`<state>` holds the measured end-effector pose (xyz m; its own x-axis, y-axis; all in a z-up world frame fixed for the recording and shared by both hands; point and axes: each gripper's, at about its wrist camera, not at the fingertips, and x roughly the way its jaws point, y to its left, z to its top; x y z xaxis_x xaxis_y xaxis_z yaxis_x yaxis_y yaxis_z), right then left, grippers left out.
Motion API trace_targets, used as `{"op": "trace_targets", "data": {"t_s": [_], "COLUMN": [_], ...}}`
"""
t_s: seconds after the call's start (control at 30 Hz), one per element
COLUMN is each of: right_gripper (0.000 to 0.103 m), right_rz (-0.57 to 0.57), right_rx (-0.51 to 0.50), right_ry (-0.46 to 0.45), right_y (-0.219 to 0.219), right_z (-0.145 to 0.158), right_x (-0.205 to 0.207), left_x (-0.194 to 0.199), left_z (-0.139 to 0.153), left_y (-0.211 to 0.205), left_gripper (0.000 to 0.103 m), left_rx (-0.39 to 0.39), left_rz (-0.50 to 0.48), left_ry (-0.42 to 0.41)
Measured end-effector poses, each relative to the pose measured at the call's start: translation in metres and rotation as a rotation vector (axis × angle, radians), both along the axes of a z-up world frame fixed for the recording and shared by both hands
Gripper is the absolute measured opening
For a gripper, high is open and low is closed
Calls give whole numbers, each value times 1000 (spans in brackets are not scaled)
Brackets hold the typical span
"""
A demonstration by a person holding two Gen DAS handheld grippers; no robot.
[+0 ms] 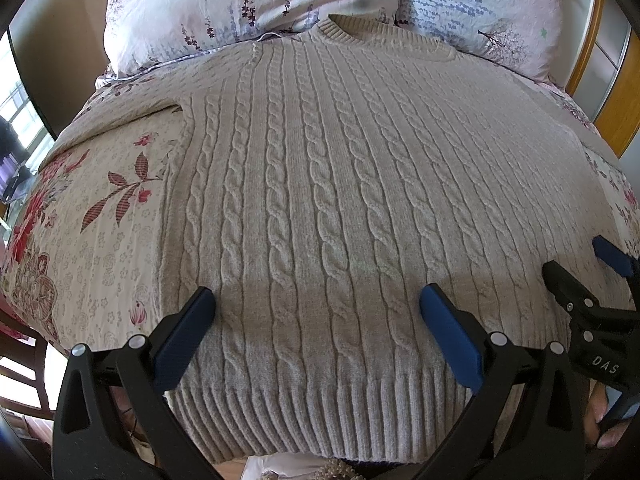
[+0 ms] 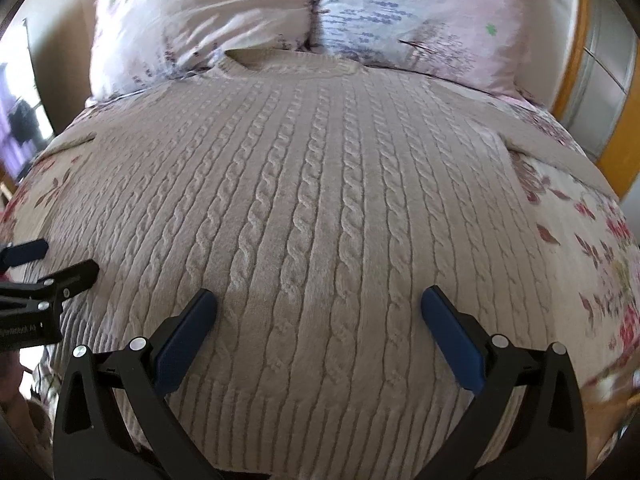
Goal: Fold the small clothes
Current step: 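Move the right gripper to a sweater sleeve cuff and grasp it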
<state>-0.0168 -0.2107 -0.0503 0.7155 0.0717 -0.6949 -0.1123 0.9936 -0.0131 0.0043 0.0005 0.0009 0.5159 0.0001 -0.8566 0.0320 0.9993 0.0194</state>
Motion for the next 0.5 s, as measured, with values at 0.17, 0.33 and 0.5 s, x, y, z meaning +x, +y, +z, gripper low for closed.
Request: {"op": "trace_targets", "data": {"t_s": [0.17,0.33,0.5], "right_gripper": [102,102,92], "right_rz": [88,-76,-272], "right_rx": [16,216,423], "right_ry": [-2,-49,-66], "right_y": [-16,-89,-173], "right_z": [5,45,67], "right_x": [13,41,70], "left_x": [6,20,41], "left_z": [0,1,6], "left_y": [2,5,12], "left_gripper": [101,101,101], "left_rx": [4,-11,-84], "left_rz": [-42,-73,-98], "left_ry": [-10,-39,-68]}}
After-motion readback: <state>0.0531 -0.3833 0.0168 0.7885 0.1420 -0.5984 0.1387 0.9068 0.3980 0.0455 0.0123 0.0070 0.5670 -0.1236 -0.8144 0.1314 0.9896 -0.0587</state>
